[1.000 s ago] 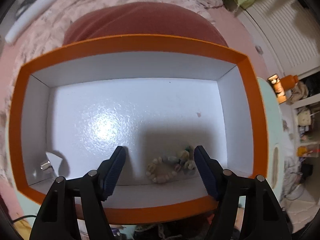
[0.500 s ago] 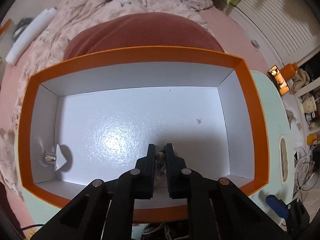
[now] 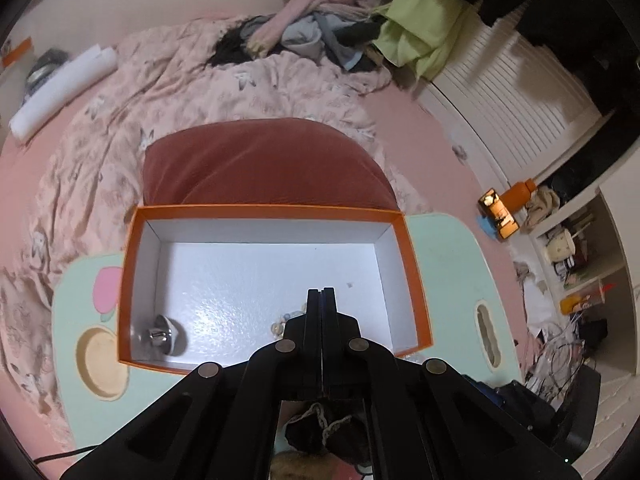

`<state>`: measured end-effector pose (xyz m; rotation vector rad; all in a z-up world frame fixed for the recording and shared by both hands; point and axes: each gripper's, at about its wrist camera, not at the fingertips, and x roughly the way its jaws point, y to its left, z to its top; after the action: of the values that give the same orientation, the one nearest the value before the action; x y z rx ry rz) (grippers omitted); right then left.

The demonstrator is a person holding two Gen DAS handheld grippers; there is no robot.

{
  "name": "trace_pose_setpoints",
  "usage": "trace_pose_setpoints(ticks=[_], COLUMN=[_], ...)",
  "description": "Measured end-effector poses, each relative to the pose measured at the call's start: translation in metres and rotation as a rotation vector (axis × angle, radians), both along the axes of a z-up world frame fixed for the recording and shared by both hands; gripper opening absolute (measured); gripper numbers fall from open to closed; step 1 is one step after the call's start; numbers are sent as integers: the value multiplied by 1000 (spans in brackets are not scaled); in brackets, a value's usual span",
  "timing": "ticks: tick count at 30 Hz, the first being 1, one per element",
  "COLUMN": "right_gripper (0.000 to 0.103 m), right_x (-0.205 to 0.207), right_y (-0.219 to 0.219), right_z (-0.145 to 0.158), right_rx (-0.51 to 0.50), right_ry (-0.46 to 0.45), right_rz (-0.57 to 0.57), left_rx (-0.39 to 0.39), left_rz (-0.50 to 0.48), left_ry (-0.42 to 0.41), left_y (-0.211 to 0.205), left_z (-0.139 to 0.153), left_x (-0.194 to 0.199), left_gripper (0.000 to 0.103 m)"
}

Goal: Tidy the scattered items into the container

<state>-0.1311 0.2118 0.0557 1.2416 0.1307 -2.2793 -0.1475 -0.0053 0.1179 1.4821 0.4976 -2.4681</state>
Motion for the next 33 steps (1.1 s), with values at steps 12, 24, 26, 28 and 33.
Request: trace_pose_setpoints(ticks=[12, 24, 26, 28, 33], right_gripper=[52, 52, 52, 52, 52], right_x=[2, 2, 2, 2, 1], right_y=[1, 3, 3, 2, 3], right_z=[-1, -1, -1, -1, -3], right_rx=[-1, -4, -3, -3, -1], right_ry=[-2, -5, -6, -5, -8], right_rz=[0, -5, -4, -3, -9], left_rx=[8, -91, -89, -56, -19], left_rz=[-23, -20, -10, 1, -9], left_ry=[-373, -325, -299, -252, -120], left_y=[4, 4, -1, -4, -3], left_z=[-99, -102, -97, -83, -38], left_x=[-41, -36, -32, -29, -16], left_gripper=[49, 1, 1, 1, 1])
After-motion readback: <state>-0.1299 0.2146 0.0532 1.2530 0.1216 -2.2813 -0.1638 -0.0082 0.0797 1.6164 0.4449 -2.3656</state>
